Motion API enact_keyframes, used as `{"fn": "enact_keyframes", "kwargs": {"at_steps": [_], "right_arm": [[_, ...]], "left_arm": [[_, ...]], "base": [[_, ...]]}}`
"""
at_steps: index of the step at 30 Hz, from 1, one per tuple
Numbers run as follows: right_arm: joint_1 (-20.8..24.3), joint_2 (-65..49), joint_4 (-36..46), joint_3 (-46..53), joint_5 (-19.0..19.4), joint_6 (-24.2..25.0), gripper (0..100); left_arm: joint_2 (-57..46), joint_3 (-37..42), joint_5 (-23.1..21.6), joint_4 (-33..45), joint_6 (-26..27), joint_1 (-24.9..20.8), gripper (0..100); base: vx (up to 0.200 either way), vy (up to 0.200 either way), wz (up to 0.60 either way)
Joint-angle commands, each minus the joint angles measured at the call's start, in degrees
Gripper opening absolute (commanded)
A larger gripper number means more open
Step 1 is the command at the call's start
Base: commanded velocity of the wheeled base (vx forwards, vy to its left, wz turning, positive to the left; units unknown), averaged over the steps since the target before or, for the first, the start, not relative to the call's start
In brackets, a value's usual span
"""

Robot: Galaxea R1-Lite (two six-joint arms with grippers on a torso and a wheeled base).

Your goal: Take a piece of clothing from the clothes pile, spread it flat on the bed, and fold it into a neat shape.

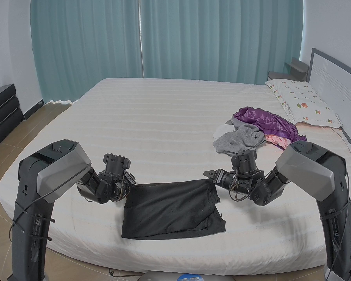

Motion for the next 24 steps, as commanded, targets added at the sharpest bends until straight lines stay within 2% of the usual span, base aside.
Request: {"fn": "enact_keyframes", "kwargs": {"at_steps": [1,5,8,14,24], "right_arm": [[0.2,-9.6,-3.6,11.9,3.4,1.1,100],[1.6,-13.6,-9.0,22.4,7.7,1.2,100],[3.0,-13.7,-9.7,25.7,8.4,1.1,100],[5.8,-12.3,-9.6,26.4,8.5,1.0,100],[7.0,-8.6,-6.9,23.1,8.0,-0.7,100]], "left_arm": [[-0.4,0.1,0.0,-1.2,-1.3,0.3,100],[-1.0,0.2,0.1,-3.1,-4.0,0.8,100],[-1.9,0.9,0.0,-3.2,-5.1,1.8,100],[-2.4,2.0,0.1,-3.3,-5.3,2.4,100],[-4.2,4.7,0.1,-3.4,-4.9,1.7,100]], "base": [[0.0,0.0,0.0],[0.0,0.0,0.0],[0.0,0.0,0.0],[0.0,0.0,0.0],[0.0,0.0,0.0]]}}
